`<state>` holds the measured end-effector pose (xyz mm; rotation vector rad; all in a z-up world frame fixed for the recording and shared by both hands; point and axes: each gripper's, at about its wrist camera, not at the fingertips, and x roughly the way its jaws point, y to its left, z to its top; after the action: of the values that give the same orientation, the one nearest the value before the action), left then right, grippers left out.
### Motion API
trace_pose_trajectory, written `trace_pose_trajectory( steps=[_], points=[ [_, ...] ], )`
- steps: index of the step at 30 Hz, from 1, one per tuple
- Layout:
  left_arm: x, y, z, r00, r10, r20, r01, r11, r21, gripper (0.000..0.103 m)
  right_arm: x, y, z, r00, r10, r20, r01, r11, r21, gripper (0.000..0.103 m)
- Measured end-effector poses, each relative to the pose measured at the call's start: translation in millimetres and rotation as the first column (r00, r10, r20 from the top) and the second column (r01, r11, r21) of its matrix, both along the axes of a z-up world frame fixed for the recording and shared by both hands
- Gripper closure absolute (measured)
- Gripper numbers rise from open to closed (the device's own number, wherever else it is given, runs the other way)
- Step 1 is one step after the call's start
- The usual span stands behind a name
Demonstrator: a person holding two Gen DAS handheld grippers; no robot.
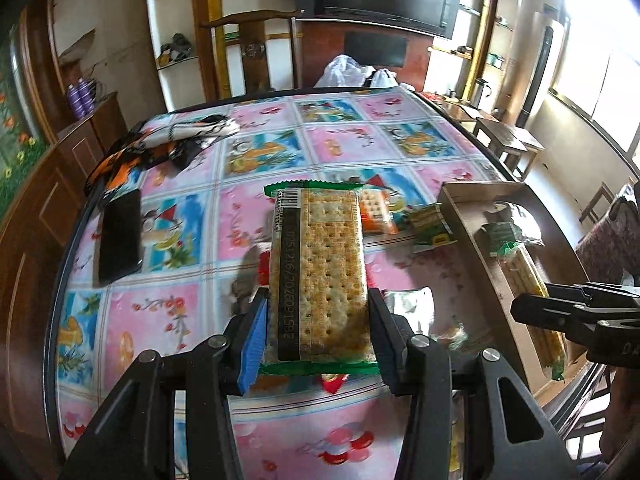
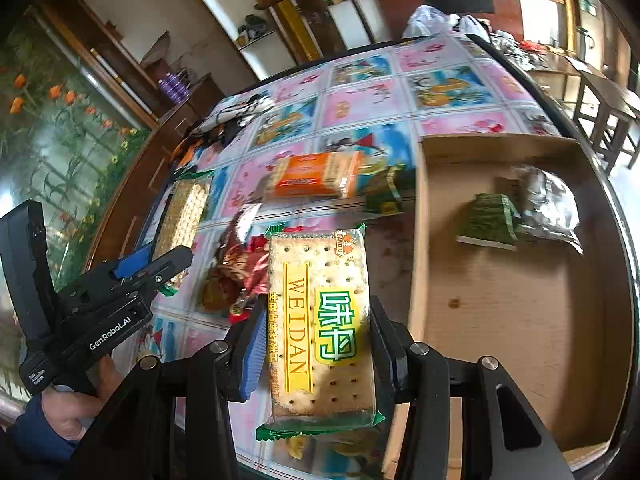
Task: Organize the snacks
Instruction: 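Carry both cracker packs into the box and release them side by side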
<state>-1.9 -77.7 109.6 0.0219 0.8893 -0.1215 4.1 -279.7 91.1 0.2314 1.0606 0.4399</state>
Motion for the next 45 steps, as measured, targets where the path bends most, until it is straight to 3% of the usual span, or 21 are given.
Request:
trace_pose_trajectory(
  steps=[27,33,40,45],
  points=[
    [13,-108,-5,0.977,-0.212,-0.01,0.212,0.977,-0.024,0.057,-17,-104,-12,0.976,-0.211,-0.046,0.21,0.977,-0.023,0.053],
    [11,-151,-11,0.948,-0.316,-0.033,0.315,0.949,-0.035,0.057,-23,-129,-16,0.96,-0.272,-0.063,0.27,0.962,-0.034,0.053],
    [0,-201,-33,0.891,-0.444,-0.092,0.441,0.896,-0.051,0.057,-22,-153,-25,0.944,-0.318,-0.092,0.314,0.948,-0.054,0.053],
    [-5,-218,-50,0.863,-0.483,-0.151,0.481,0.875,-0.051,0.057,-17,-163,-39,0.935,-0.331,-0.126,0.325,0.944,-0.066,0.053]
  ],
)
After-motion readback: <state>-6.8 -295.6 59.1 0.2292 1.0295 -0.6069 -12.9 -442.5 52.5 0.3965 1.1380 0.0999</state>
